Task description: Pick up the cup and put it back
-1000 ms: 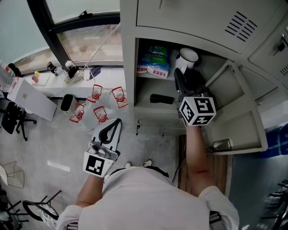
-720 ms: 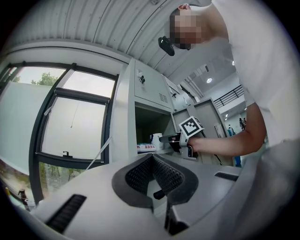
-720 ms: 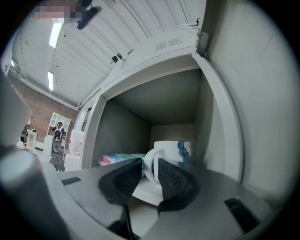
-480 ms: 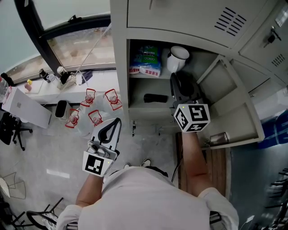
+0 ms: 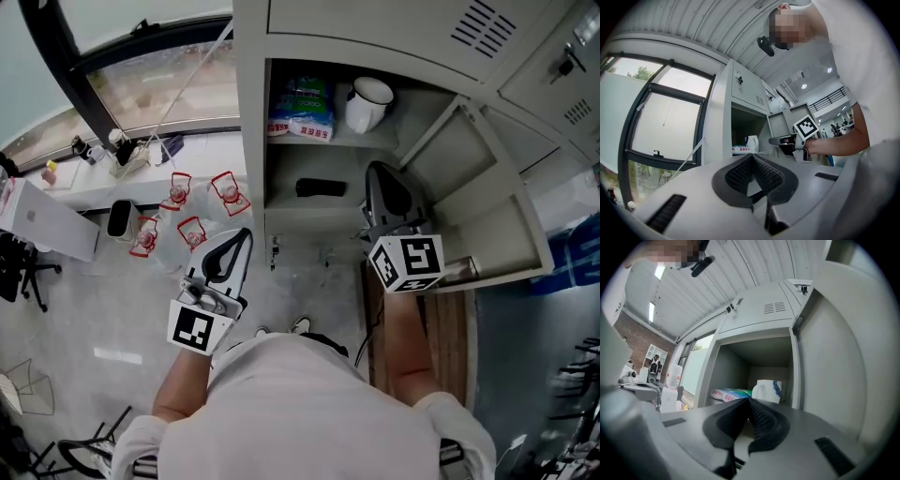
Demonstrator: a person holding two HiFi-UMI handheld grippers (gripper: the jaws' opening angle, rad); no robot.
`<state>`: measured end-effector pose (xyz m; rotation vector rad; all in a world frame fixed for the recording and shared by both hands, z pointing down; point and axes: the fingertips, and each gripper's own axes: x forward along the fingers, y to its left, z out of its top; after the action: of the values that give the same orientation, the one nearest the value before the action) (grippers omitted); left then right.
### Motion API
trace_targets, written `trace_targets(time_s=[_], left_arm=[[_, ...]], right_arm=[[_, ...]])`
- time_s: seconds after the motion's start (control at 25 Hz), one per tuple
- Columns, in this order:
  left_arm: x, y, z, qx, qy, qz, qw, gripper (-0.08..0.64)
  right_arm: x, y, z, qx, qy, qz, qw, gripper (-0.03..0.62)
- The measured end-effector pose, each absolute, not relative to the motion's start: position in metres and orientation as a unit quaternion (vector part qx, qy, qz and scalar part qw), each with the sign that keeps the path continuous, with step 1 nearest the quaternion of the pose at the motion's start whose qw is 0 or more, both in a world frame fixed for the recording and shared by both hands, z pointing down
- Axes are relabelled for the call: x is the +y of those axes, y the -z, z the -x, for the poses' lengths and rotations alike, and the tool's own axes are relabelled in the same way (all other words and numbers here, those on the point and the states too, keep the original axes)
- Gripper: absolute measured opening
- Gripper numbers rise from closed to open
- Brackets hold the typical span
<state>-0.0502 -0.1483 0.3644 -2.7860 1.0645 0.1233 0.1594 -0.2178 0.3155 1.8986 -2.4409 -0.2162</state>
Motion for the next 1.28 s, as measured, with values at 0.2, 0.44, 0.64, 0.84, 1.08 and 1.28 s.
trace_targets(time_s=[0.2, 0.44, 0.64, 0.84, 1.08, 1.28], left_arm=[[-0.146, -0.365, 0.053, 0.352, -0.044, 0.932, 0.075, 0.02], [-0.141, -0.364, 0.054, 0.347, -0.048, 0.934, 0.075, 0.021], [-0.137, -0.365, 0.054, 0.345, -0.048, 0.934, 0.074, 0.02], [-0.134, -0.362, 0.057, 0.342, -0.058, 0.935, 0.078, 0.02], [-0.131, -0.365, 0.054, 0.337, -0.051, 0.937, 0.073, 0.02], [-0.129, -0.366, 0.046, 0.325, -0.049, 0.942, 0.073, 0.02]], right_arm=[[-0.194, -0.317, -0.157, -0.786, 0.079, -0.612, 0.03, 0.017], [-0.175, -0.317, -0.154, -0.789, 0.085, -0.608, 0.036, 0.017], [-0.141, -0.319, -0.151, -0.791, 0.086, -0.604, 0.037, 0.017], [-0.11, -0.318, -0.157, -0.787, 0.081, -0.612, 0.026, 0.017], [-0.081, -0.31, -0.174, -0.769, 0.082, -0.634, 0.019, 0.017], [-0.059, -0.314, -0.189, -0.753, 0.074, -0.654, 0.022, 0.017]])
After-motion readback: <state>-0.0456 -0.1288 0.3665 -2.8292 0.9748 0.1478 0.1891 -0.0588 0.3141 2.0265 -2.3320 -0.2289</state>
